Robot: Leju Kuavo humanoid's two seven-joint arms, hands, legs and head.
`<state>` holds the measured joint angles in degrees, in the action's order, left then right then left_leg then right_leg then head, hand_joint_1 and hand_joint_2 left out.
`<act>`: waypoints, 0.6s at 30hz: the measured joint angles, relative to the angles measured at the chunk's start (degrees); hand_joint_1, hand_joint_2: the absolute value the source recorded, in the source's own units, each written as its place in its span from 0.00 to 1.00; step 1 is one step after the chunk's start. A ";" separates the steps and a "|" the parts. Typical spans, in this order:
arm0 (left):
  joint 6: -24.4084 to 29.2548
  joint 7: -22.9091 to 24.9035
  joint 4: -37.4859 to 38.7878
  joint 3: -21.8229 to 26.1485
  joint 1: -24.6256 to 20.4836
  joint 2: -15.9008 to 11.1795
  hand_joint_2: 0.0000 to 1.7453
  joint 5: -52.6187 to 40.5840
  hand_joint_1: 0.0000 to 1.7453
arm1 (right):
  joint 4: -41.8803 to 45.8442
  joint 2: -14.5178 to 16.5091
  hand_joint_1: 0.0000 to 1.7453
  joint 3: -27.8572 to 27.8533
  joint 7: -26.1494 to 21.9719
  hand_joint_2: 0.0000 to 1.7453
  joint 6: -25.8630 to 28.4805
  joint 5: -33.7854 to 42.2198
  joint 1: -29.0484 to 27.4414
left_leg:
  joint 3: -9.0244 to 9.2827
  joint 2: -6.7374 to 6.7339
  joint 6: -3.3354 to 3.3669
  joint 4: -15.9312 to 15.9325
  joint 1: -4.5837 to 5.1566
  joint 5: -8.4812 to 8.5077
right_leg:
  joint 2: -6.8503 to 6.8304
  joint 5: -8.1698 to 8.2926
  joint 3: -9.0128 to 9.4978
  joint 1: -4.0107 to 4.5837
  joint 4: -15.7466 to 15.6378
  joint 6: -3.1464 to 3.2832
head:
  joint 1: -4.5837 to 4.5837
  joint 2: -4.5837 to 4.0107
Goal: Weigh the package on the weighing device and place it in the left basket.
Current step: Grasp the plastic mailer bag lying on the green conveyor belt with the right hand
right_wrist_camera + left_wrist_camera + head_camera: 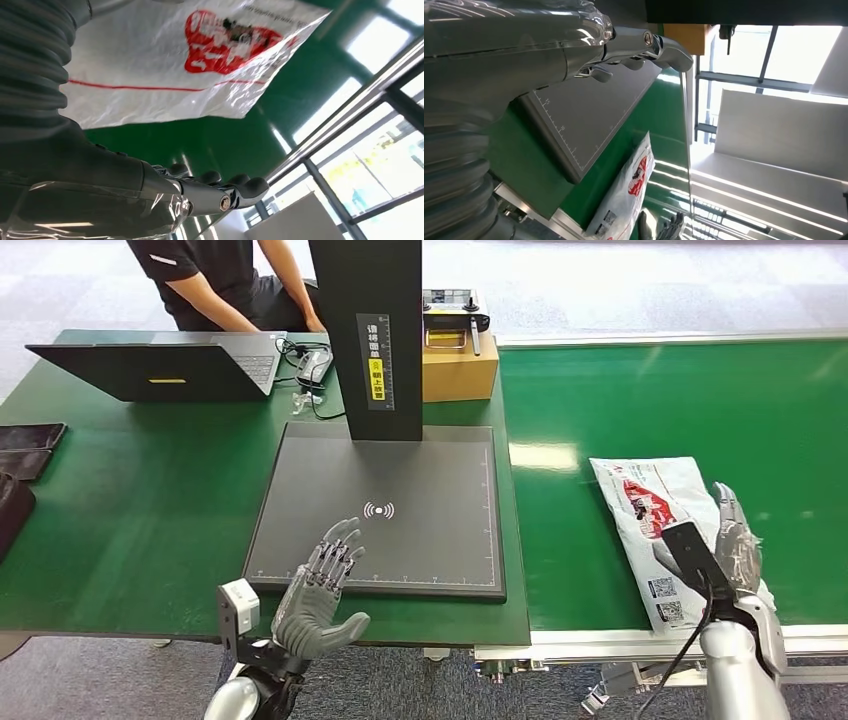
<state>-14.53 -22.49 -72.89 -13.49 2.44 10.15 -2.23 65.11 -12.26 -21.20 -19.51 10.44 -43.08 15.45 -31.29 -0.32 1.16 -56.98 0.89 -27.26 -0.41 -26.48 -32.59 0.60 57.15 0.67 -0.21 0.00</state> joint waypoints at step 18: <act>-0.57 0.70 -0.15 0.20 0.01 -0.20 1.00 1.48 0.00 | -24.13 -6.74 0.00 -3.04 12.94 1.00 -12.22 -8.34 6.28 | 0.06 -0.01 0.00 0.01 -0.01 0.00 | 0.01 0.00 0.03 0.03 0.00 0.01 | -0.01 0.00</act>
<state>-15.10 -21.79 -73.05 -13.28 2.44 9.94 -0.75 40.99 -19.00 -24.24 -6.57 -1.78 -51.42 21.73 -31.24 -0.33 1.16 -56.97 0.88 -27.26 -0.40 -26.48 -32.56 0.63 57.15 0.68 -0.22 0.00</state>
